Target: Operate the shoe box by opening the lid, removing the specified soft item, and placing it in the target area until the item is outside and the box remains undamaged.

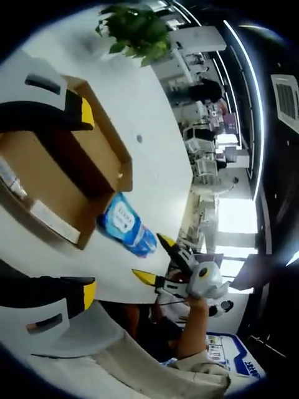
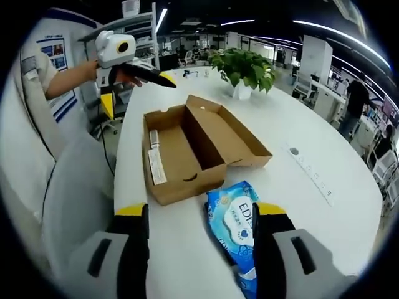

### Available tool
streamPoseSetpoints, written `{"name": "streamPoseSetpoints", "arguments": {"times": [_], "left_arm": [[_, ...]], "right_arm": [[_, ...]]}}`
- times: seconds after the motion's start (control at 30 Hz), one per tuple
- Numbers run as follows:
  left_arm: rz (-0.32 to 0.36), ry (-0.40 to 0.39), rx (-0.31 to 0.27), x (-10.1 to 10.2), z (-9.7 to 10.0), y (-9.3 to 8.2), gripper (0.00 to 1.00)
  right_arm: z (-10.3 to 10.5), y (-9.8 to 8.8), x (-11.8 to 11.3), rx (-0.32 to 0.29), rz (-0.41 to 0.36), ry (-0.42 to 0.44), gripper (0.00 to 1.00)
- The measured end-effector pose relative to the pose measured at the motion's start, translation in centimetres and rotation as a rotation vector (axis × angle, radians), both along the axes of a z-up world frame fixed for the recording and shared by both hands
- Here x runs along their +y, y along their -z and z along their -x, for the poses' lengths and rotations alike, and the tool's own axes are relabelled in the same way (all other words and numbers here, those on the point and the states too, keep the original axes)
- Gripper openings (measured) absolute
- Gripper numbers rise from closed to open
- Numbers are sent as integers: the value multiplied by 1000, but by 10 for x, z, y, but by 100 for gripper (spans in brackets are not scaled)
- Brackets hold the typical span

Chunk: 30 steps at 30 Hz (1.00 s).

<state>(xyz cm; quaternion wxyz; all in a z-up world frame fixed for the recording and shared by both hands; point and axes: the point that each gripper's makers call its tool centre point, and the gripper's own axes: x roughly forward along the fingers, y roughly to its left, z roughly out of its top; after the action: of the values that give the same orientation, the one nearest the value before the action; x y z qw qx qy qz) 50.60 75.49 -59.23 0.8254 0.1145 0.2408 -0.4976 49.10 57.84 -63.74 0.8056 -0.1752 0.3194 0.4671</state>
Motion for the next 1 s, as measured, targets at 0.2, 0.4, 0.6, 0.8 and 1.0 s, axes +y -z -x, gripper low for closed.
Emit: {"name": "streamPoseSetpoints", "arguments": {"times": [0.2, 0.4, 0.6, 0.8, 1.0], "left_arm": [[13, -35, -14, 17, 3, -5, 100], [19, -67, -23, 33, 11, -5, 100], [25, -118, -15, 51, 15, -2, 100], [44, -154, -15, 60, 20, -2, 100], [61, -184, -13, 66, 22, -1, 100]], "right_arm": [[0, 4, 17, 15, -3, -50, 57], [0, 11, 33, 30, -3, -91, 50], [-3, 17, 46, 32, 7, -129, 47], [-1, 24, 64, 45, 20, -183, 45], [-2, 31, 77, 53, 31, -218, 44]]}}
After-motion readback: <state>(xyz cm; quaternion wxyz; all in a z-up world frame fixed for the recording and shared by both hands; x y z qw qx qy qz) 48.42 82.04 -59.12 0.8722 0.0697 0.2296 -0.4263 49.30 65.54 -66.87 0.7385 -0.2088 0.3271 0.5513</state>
